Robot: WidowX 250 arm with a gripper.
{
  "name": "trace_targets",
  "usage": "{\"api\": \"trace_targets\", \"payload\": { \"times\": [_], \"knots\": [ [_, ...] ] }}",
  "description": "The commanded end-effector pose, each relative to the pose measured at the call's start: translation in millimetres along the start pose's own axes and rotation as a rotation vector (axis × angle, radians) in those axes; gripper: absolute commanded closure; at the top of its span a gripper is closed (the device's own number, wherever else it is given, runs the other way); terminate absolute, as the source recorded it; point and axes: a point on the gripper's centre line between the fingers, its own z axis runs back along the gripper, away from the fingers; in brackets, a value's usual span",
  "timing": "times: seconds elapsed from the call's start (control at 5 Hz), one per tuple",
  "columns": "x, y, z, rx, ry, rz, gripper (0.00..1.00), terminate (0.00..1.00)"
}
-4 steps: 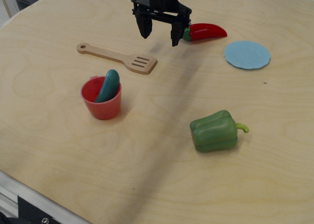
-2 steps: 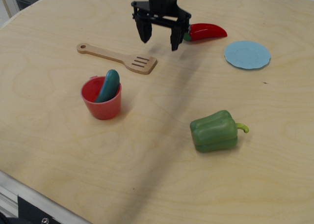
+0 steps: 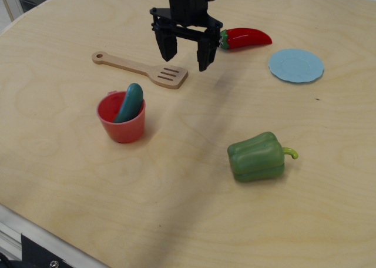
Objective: Take cucumber out of cup
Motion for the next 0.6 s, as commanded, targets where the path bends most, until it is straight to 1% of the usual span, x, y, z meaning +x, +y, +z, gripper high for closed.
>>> {"api": "trace_targets", "payload": {
  "times": [0.0, 0.2, 0.4],
  "knots": [
    [-45.7, 2.4, 50.3, 0.024, 0.012, -0.096, 0.00, 0.00],
    [-60.3, 0.9, 51.5, 0.068, 0.026, -0.169, 0.00, 0.00],
    [-69.8, 5.7, 44.8, 0.110, 0.047, -0.182, 0.00, 0.00]
  ]
}}
